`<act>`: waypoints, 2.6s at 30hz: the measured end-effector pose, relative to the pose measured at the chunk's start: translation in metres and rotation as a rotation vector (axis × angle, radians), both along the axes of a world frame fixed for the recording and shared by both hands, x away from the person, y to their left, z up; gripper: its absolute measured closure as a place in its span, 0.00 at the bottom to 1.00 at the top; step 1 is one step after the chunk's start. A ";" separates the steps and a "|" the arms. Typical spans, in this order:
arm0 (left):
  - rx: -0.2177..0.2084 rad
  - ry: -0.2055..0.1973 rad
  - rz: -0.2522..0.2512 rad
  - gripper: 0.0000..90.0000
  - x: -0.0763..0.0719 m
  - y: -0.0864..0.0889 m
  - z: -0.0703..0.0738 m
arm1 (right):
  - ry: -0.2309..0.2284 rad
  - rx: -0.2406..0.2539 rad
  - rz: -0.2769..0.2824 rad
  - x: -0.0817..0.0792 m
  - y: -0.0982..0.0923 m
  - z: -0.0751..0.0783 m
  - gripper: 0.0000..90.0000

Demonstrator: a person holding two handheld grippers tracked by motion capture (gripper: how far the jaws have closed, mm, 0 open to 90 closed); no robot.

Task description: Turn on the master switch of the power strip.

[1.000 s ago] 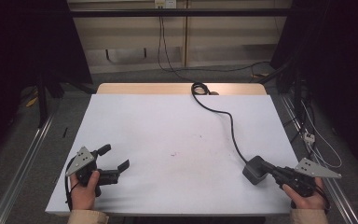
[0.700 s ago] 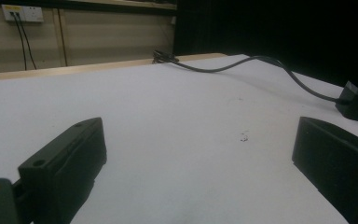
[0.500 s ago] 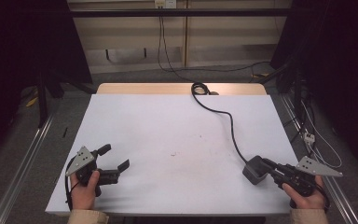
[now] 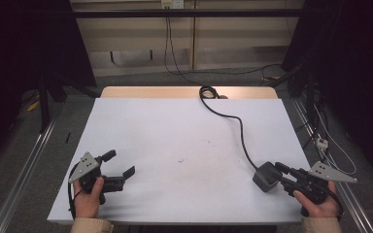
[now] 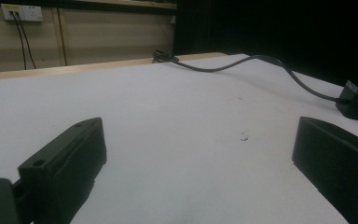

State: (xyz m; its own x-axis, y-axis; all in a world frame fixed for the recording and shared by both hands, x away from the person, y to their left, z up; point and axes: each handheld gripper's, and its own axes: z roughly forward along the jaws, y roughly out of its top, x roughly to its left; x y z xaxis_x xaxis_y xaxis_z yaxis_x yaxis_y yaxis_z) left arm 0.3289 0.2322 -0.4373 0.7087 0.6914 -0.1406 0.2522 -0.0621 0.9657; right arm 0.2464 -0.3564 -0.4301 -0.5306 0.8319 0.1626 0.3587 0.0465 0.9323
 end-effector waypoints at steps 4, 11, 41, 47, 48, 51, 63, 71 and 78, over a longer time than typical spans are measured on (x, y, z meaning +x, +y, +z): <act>-0.002 -0.001 -0.001 0.03 0.000 0.000 0.000 | -0.003 0.007 -0.001 0.001 0.000 0.000 0.65; 0.000 -0.001 -0.002 0.03 0.000 0.000 0.000 | -0.004 0.014 -0.019 0.002 0.001 0.000 0.55; -0.005 -0.004 -0.001 0.03 0.000 0.000 0.001 | -0.027 0.009 -0.063 0.003 0.005 -0.001 0.28; -0.005 -0.005 -0.002 0.03 0.000 0.001 0.001 | -0.029 0.001 -0.070 0.004 0.006 -0.001 0.26; -0.005 -0.005 -0.002 0.03 0.000 0.001 0.001 | -0.029 0.001 -0.071 0.004 0.007 -0.001 0.25; -0.005 -0.003 -0.002 0.03 0.000 0.000 0.001 | -0.029 -0.005 -0.073 0.005 0.008 0.000 0.23; -0.008 -0.005 -0.003 0.03 0.000 0.000 0.001 | -0.026 -0.021 -0.072 0.008 0.018 0.001 0.15; -0.009 -0.004 -0.003 0.03 0.000 0.000 0.001 | -0.029 -0.028 -0.069 0.009 0.023 0.001 0.12; -0.008 -0.004 -0.004 0.03 0.000 0.000 0.001 | -0.038 -0.034 -0.061 0.011 0.028 0.000 0.11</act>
State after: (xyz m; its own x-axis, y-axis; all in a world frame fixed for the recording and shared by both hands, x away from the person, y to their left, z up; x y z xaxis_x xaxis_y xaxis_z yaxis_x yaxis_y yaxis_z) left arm 0.3287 0.2324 -0.4361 0.7119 0.6875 -0.1433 0.2483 -0.0555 0.9671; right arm 0.2572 -0.3284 -0.4299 -0.4838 0.8677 0.1143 0.3258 0.0574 0.9437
